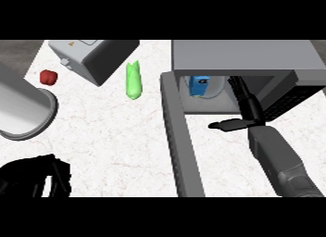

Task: Pick up the milk, place it into the microwave and close the microwave

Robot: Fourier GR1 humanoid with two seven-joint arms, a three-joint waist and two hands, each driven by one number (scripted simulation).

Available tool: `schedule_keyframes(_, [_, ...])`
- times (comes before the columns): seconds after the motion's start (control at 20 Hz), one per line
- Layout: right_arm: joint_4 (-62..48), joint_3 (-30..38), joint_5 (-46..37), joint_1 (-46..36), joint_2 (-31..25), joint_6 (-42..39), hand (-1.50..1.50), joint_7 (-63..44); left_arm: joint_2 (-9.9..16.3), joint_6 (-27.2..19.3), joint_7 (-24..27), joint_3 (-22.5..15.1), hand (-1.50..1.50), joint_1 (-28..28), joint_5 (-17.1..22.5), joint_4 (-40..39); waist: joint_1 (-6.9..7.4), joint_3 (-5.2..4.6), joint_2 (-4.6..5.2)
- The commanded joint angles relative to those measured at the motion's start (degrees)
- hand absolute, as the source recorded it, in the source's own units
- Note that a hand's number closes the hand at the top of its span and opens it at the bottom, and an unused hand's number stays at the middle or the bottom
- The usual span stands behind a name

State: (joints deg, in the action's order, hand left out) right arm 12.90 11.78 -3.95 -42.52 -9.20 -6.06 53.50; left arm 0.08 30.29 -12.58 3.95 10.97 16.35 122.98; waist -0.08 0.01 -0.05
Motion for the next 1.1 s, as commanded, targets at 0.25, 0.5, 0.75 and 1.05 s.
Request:
schedule_keyframes(0.25, [13.3,-2.6,1.1,16.6,-1.6,-4.7,-1.5,1.2,-0.1,-2.9,-0.1,-8.1,1.5,-5.3,-8.3,-2.4,-1.29,-0.08,-0.4])
schedule_keyframes(0.5, [22.4,-4.0,2.0,23.2,-3.0,-7.1,-1.5,-1.3,-0.1,-8.9,6.5,-16.3,1.5,-13.2,-16.7,-14.0,-2.43,-0.14,-0.34])
schedule_keyframes(0.75, [36.5,-5.4,4.0,33.4,-3.8,-8.5,-1.5,-6.1,-0.1,-11.4,10.5,-25.3,1.5,-12.4,-21.5,-20.0,-2.17,-0.18,-0.43])
schedule_keyframes(1.05, [44.6,-4.0,6.2,38.5,-9.3,-12.3,-1.5,-5.2,-0.1,-18.7,16.5,-32.9,1.5,-20.8,-26.3,-39.3,-2.0,-0.12,0.02])
